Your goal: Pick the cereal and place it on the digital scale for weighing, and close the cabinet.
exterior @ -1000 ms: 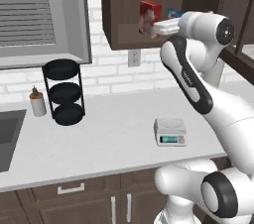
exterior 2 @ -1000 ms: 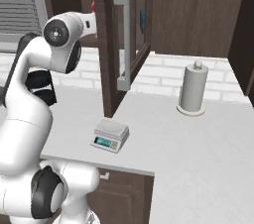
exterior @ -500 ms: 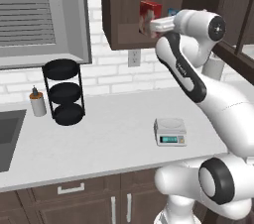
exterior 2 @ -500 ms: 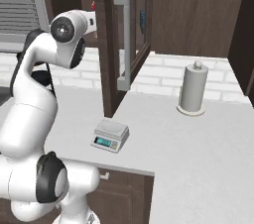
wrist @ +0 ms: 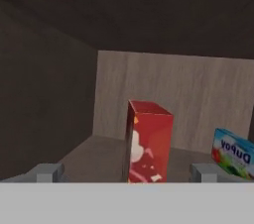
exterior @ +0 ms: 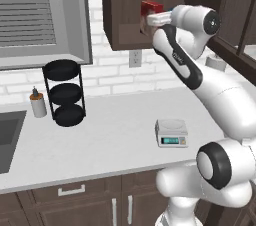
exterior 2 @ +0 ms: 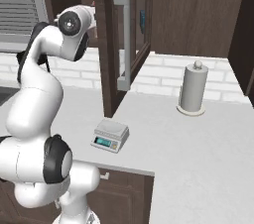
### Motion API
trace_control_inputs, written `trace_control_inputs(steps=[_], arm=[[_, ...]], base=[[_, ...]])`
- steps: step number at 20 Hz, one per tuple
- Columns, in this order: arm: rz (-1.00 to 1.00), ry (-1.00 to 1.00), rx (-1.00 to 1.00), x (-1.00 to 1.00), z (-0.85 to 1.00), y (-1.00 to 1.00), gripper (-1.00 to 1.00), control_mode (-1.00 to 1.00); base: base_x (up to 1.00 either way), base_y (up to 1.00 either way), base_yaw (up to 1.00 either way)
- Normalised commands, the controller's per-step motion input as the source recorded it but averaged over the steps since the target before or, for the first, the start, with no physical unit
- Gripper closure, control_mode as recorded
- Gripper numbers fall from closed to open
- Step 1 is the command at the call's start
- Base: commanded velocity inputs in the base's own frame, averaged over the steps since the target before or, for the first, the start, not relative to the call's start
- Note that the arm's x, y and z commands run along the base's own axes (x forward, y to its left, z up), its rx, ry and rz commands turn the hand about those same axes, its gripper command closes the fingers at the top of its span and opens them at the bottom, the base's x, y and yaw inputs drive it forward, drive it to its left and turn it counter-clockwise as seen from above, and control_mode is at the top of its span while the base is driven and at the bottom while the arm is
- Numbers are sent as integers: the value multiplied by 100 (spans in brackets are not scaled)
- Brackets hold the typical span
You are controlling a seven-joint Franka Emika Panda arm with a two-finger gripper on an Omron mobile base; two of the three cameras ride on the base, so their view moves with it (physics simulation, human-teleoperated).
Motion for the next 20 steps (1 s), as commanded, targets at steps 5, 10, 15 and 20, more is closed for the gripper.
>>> trace_control_inputs(steps=[5,10,15,20], arm=[[8,0,3,33,0,0,-100,-100],[4,0,1,23,0,-19,-100,-100],[0,0,0,7,0,-16,-100,-100],[0,2,0,29,0,0,-100,-100]], base=[[0,0,0],[0,0,0],[0,0,0],[0,0,0]])
